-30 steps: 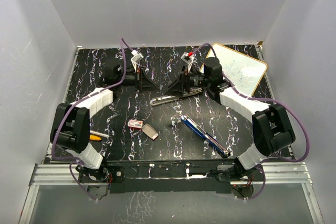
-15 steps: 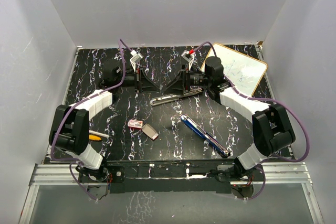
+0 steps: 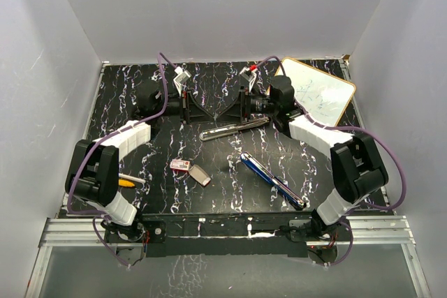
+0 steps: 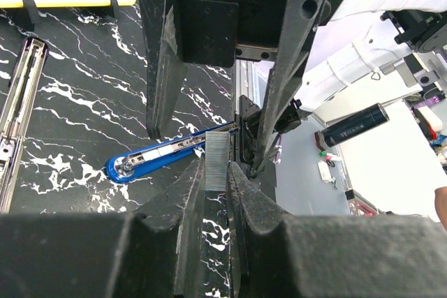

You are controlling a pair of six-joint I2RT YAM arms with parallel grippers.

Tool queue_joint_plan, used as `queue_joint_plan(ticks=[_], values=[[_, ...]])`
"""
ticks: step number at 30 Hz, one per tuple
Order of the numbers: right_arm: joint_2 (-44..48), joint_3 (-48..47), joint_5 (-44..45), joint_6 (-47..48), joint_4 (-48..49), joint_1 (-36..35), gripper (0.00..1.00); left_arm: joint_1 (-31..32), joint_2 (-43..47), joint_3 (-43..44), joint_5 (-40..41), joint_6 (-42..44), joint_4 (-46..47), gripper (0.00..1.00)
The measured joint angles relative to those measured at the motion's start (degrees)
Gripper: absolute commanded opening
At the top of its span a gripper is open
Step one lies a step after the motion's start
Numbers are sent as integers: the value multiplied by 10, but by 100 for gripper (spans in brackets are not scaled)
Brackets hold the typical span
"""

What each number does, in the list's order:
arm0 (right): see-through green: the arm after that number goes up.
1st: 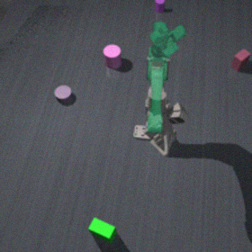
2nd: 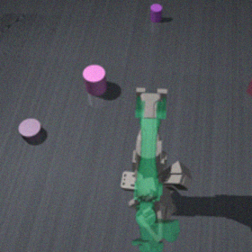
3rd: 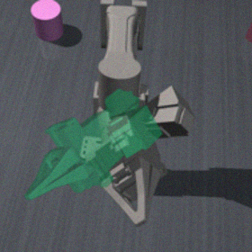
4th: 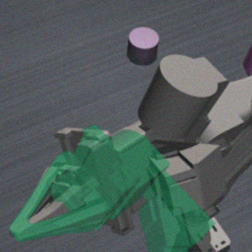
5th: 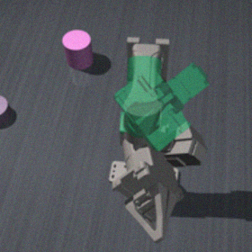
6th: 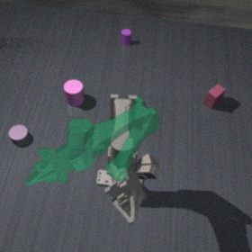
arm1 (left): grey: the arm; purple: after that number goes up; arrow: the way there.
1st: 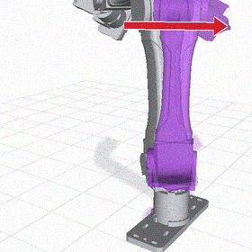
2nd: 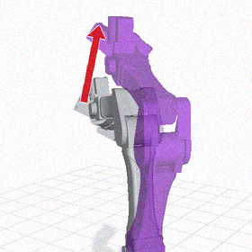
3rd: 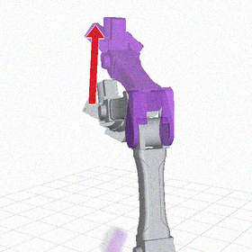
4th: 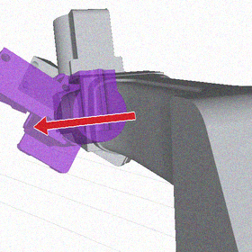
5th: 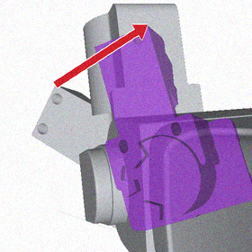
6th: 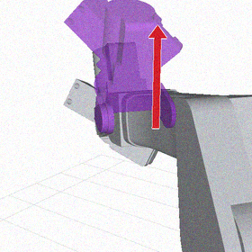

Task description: Load the staples into the stapler

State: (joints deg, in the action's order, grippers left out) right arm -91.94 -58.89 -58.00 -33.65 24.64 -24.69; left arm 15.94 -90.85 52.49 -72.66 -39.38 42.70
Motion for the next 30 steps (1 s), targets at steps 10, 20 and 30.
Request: queue_joint_plan(ticks=[10, 20, 30], values=[[-12, 0, -5, -53, 57, -4, 41, 4, 1, 0, -1, -14, 19, 13], [-12, 0, -6, -75, 87, -4, 30, 6, 3, 0, -2, -16, 21, 13], [-14, 0, -7, -80, 89, -4, 23, 7, 3, -1, -4, -17, 23, 13]])
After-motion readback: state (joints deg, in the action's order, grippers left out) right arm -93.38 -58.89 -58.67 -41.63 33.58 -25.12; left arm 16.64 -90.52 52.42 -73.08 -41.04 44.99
